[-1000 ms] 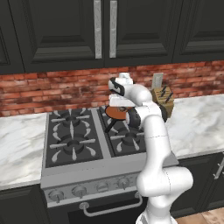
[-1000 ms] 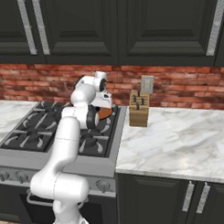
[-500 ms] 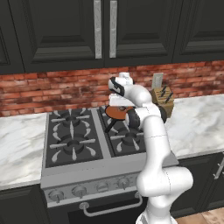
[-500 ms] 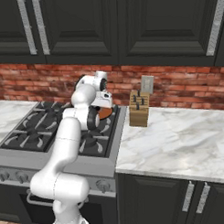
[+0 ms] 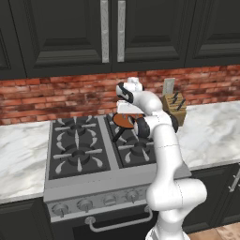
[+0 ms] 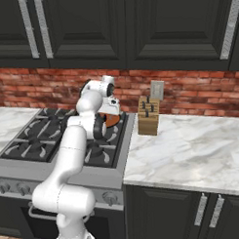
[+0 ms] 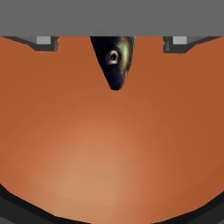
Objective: Retrieve the fish from the fridge and place it on the saucepan with marinade on the stove.
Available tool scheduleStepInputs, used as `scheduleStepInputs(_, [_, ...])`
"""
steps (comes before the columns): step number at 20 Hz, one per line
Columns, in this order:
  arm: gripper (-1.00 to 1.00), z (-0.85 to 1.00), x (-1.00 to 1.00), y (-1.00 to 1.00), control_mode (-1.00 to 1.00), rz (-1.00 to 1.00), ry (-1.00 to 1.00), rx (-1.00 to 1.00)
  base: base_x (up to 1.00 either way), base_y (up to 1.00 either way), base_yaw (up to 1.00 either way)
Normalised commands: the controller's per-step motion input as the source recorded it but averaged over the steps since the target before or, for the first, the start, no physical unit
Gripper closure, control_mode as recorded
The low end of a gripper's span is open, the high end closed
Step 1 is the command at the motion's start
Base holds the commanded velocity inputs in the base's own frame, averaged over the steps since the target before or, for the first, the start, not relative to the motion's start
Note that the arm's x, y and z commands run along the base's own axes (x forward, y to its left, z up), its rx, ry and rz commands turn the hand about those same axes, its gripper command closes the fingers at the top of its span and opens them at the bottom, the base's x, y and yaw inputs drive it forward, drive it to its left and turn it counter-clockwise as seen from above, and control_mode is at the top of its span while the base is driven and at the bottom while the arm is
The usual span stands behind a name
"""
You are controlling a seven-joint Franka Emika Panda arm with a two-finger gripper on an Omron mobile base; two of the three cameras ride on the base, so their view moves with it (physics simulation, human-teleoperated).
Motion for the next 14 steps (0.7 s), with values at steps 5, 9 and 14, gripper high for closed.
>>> scheduleStepInputs(5, [-1.0, 0.0, 0.0, 0.0, -1.0, 0.0, 0.0, 0.0, 0.0, 0.0, 0.0])
scheduleStepInputs(9, [-1.0, 0.0, -0.07, 0.0, -1.0, 0.0, 0.0, 0.0, 0.0, 0.0, 0.0])
scheduleStepInputs(14, [-1.0, 0.0, -0.27, 0.0, -1.0, 0.0, -0.07, 0.0, 0.0, 0.0, 0.0])
